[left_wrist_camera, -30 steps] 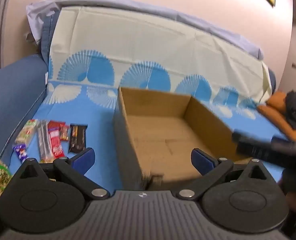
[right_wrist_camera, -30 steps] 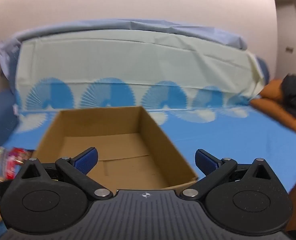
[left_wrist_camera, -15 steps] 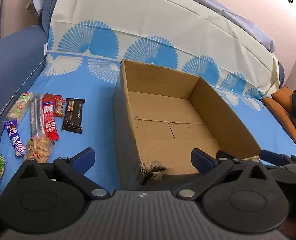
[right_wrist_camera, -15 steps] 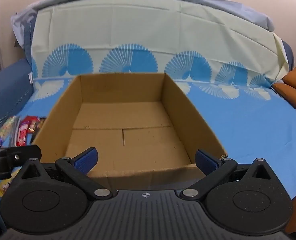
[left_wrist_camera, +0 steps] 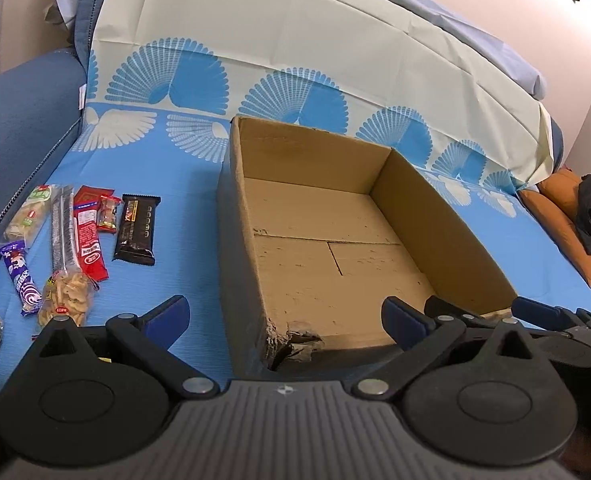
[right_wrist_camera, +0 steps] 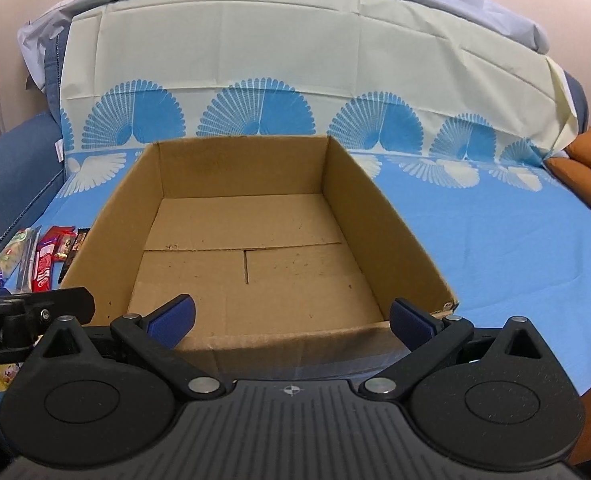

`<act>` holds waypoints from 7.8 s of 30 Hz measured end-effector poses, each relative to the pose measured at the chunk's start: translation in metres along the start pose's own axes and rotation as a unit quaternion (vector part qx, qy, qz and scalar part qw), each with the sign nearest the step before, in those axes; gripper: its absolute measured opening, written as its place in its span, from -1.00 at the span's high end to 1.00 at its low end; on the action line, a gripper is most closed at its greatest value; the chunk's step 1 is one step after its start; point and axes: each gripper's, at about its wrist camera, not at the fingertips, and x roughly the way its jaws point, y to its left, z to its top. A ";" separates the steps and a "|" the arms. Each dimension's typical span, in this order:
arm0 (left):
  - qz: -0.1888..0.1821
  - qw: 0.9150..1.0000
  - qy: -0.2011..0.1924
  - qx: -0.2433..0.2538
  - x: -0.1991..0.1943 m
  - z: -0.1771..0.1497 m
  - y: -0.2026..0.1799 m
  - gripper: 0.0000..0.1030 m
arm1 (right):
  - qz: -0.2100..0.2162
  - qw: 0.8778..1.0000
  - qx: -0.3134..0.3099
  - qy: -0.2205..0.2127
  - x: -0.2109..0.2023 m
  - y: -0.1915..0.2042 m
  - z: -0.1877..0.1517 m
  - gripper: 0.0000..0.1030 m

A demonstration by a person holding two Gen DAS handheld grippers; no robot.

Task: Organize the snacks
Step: 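Move both tools from above the box toward the snack row, then grasp the yellow snack tube with the right tool, then grasp the round green-labelled nut bag with the left tool while right holds tube, then lift and carry the nut bag and yellow tube over the box with both tools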

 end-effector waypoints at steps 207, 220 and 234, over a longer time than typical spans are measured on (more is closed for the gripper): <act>0.073 0.988 -0.004 -0.133 -0.052 -0.025 0.204 -0.64 | 0.305 0.932 -0.192 0.033 0.022 0.181 -0.062 0.68; 0.034 0.990 -0.059 -0.122 -0.033 -0.007 0.214 -0.64 | 0.407 0.788 -0.407 0.220 0.003 0.185 -0.194 0.68; 0.011 0.986 -0.036 -0.163 -0.017 -0.006 0.231 -0.64 | 0.266 0.717 -0.459 0.452 0.152 0.225 -0.380 0.55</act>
